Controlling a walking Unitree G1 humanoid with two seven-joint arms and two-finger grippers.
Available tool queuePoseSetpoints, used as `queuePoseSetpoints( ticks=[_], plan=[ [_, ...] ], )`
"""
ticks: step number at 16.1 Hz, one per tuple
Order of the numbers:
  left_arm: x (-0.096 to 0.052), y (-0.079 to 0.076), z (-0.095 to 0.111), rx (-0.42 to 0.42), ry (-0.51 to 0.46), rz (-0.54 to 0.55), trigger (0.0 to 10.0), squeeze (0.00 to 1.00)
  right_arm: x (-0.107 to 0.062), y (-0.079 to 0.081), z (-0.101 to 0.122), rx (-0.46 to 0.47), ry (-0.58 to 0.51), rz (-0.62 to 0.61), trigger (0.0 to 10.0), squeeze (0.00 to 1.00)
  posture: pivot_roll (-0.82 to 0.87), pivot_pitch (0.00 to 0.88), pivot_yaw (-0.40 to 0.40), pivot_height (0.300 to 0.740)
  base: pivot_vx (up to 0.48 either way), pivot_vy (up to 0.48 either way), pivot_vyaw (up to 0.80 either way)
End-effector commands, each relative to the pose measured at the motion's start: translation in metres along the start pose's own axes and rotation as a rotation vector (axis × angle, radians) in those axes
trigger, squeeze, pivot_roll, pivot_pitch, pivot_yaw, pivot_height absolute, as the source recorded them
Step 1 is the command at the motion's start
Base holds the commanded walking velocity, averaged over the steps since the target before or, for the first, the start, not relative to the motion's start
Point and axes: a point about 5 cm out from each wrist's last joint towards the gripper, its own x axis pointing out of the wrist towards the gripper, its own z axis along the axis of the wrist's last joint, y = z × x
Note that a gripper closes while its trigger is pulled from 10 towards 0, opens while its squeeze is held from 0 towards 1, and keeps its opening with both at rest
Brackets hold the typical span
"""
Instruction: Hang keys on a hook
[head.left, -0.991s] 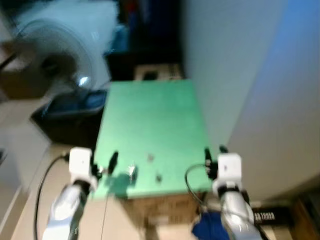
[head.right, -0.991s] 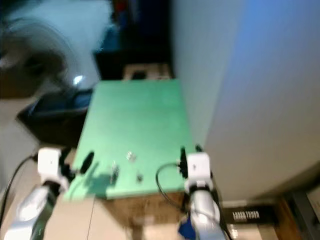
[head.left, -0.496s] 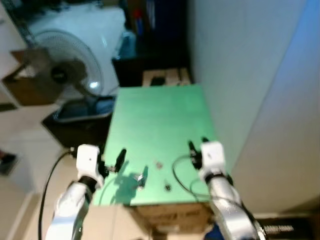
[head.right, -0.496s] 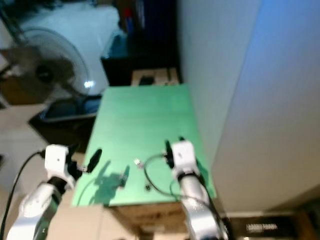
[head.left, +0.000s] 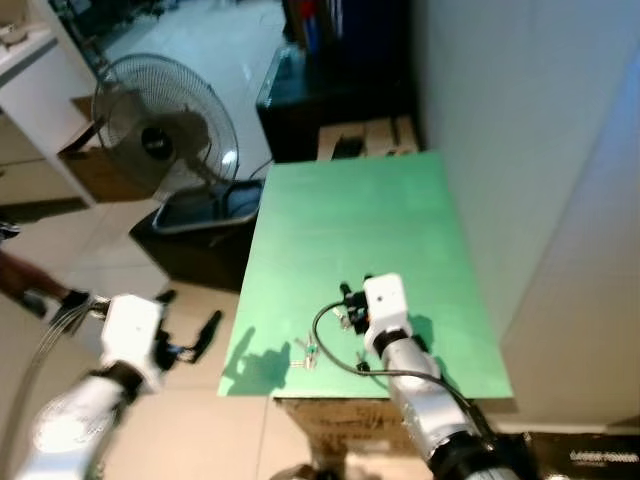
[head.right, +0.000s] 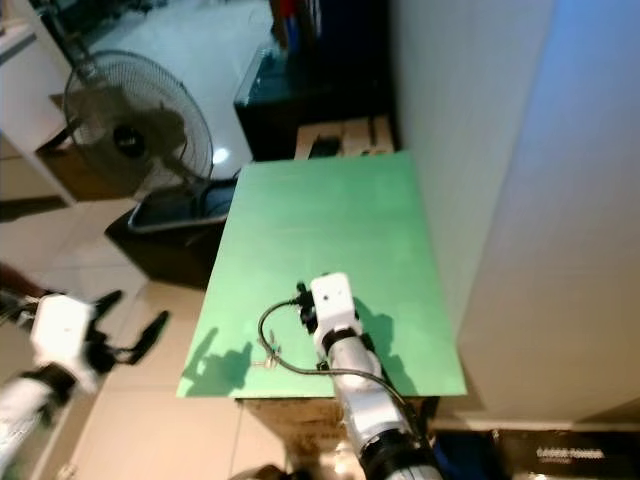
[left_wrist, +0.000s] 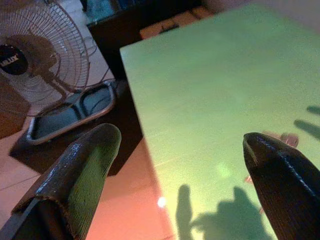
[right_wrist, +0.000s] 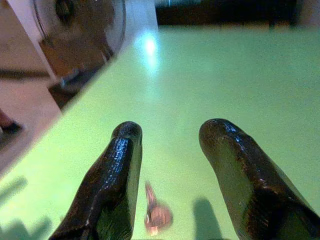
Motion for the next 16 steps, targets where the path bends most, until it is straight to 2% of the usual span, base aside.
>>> queuePoseSetpoints(
  ticks=[1, 3, 4, 6, 7, 9, 11, 14, 16],
  plan=[
    [-0.006, 0.009, 0.006, 0.012, 0.007, 0.013, 10.0, 0.0, 0.001, 0.029, 0.003, 0.036, -0.004, 0.002, 10.0, 0.0, 0.08, 0.108, 0.271, 0.74, 0.0, 0.0, 0.0],
    [-0.009, 0.01, 0.009, 0.021, 0.014, 0.005, 10.0, 0.0, -0.002, 0.031, 0.001, 0.019, -0.014, -0.054, 10.0, 0.0, 0.09, 0.115, 0.283, 0.74, 0.0, 0.0, 0.0],
    [-0.013, 0.011, 0.012, 0.027, 0.022, -0.007, 10.0, 0.0, -0.009, 0.039, -0.007, 0.037, 0.009, -0.106, 10.0, 0.0, 0.09, 0.118, 0.288, 0.74, 0.0, 0.0, 0.0],
    [-0.015, 0.014, 0.015, 0.025, 0.047, -0.022, 10.0, 0.0, -0.011, 0.049, -0.011, -0.016, 0.004, -0.102, 10.0, 0.0, 0.08, 0.135, 0.313, 0.74, 0.0, 0.0, 0.0],
    [-0.014, 0.014, 0.015, 0.024, 0.054, -0.029, 10.0, 0.0, -0.012, 0.049, -0.011, -0.019, -0.006, -0.117, 10.0, 0.0, 0.08, 0.134, 0.314, 0.74, 0.0, 0.0, 0.0],
    [-0.012, 0.009, 0.017, 0.018, 0.054, -0.052, 10.0, 0.0, -0.016, 0.053, -0.012, 0.017, -0.022, -0.138, 10.0, 0.0, 0.07, 0.131, 0.32, 0.74, 0.0, 0.0, 0.0],
    [-0.011, 0.008, 0.017, 0.012, 0.056, -0.064, 10.0, 0.0, -0.021, 0.062, -0.015, 0.011, -0.023, -0.123, 10.0, 0.0, 0.06, 0.132, 0.317, 0.74, 0.0, 0.0, 0.0],
    [-0.009, 0.004, 0.017, -0.003, 0.058, -0.073, 10.0, 0.0, -0.027, 0.063, -0.022, 0.029, -0.004, -0.161, 10.0, 0.0, 0.05, 0.134, 0.319, 0.74, 0.0, 0.0, 0.0],
    [-0.006, 0.003, 0.019, -0.005, 0.055, -0.083, 10.0, 0.0, -0.026, 0.067, -0.022, 0.08, 0.014, -0.151, 10.0, 0.0, 0.03, 0.138, 0.327, 0.74, 0.0, 0.0, 0.0]
  ],
)
